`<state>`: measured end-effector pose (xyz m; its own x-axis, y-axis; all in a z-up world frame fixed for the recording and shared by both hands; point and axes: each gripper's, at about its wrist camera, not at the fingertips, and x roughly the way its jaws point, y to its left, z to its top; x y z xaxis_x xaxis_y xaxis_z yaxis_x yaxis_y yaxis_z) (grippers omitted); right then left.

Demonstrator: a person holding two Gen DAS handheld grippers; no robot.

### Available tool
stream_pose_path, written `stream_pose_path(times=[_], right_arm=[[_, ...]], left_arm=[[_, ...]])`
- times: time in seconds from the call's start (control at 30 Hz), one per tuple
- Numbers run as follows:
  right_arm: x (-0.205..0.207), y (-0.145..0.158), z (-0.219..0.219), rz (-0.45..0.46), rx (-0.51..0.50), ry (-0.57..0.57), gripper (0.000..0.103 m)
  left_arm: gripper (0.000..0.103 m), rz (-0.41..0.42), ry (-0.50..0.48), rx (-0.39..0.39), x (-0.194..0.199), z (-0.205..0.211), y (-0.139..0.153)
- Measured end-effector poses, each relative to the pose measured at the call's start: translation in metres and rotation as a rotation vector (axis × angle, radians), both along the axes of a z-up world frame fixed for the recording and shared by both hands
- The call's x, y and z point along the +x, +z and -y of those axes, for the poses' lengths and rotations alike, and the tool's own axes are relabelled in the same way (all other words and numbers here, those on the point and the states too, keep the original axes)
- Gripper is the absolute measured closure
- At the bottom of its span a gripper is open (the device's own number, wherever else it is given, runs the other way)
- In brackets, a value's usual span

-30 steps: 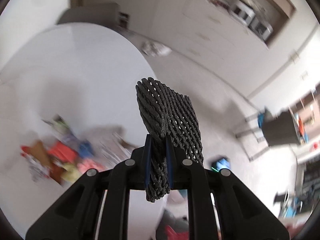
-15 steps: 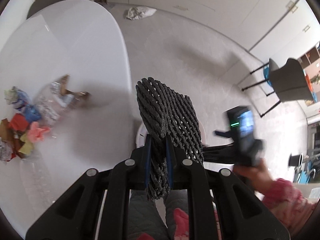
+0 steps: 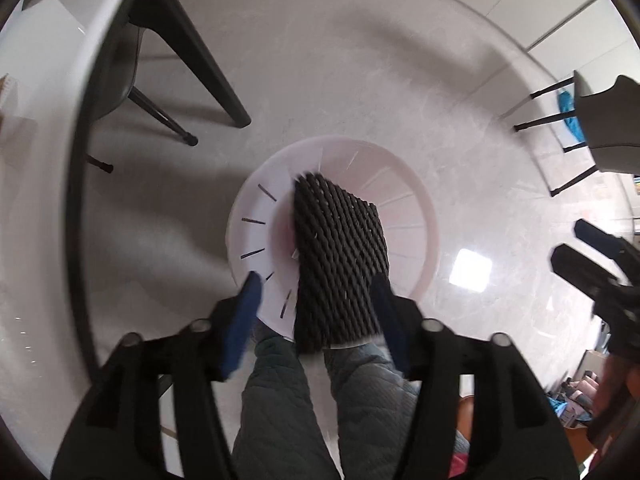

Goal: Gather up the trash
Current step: 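Carry the mask and net to the wastebasket and open both tools, then grasp the crumpled paper with the right tool while the left tool grasps the snack wrapper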

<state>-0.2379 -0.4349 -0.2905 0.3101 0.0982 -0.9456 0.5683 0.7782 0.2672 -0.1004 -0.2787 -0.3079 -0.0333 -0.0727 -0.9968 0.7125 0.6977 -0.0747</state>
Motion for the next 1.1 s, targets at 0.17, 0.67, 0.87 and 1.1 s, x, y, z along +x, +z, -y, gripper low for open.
stream_pose_path(times=[0.17, 0.67, 0.87, 1.1], right_arm=[[0.003, 0.005, -0.001, 0.004, -0.007, 0.024, 0.007], [0.092, 0.178, -0.06, 0.337, -0.17, 0.281, 0.003], [0.139, 0.23, -0.112, 0.469, -0.22, 0.456, 0.002], [0.175, 0.242, -0.165, 0.495, -0.194, 0.572, 0.002]], left_arm=[[0.031, -0.006, 0.003, 0.014, -0.002, -0.003, 0.008], [0.008, 0.452, 0.19, -0.202, 0.017, -0.108, 0.233], [0.008, 0.579, 0.355, -0.17, 0.029, -0.19, 0.262], [0.008, 0.557, 0.536, -0.144, 0.04, -0.262, 0.25]])
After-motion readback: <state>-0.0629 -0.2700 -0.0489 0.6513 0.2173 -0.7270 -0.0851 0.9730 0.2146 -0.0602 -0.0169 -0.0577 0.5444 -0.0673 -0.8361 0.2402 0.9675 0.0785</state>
